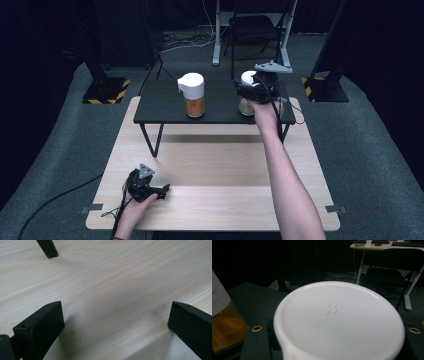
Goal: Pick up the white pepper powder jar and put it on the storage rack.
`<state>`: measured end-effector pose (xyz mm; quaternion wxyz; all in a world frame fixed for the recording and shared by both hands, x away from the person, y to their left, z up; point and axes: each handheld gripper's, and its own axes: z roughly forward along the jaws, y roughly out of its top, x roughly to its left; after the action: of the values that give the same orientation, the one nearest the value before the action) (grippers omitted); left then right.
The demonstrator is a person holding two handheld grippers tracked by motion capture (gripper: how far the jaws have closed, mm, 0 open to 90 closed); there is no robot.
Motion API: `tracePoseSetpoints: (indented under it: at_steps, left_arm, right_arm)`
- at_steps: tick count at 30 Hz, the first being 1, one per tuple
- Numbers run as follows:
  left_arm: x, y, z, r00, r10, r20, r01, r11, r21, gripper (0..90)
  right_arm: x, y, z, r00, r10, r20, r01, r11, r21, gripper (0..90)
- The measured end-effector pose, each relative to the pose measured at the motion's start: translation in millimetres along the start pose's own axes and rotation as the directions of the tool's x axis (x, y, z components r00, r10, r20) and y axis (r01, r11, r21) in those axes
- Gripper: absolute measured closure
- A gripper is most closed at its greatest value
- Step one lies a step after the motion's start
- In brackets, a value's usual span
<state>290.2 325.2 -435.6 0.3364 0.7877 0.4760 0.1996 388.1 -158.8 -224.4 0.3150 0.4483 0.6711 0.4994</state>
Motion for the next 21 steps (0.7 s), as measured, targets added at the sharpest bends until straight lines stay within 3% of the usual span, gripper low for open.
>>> tracePoseSetpoints:
  at_steps: [6, 13, 21]
  left_arm:
    - [0.0, 0.0, 0.0, 1.0000, 0.000, 0.000, 0.000, 1.0000, 0.000, 0.0]
    - [0.0, 0.0, 0.0, 1.0000, 0.000, 0.000, 0.000, 1.0000, 0.000, 0.0]
    - [0.1, 0.1, 0.0, 1.0000, 0.002, 0.000, -0.002, 1.0000, 0.000, 0.0]
  right_arm:
    - [0.3, 0.3, -0.4, 1.0000, -0.006, 0.003, 0.006, 1.000, 0.001, 27.8]
    - [-1.2, 0.0, -2.1, 0.9999, 0.015, 0.004, -0.015, 1.000, 0.002, 18.1]
    - [-1.5, -1.1, -8.4, 0.9998, 0.021, 0.000, -0.021, 1.000, 0.001, 14.6]
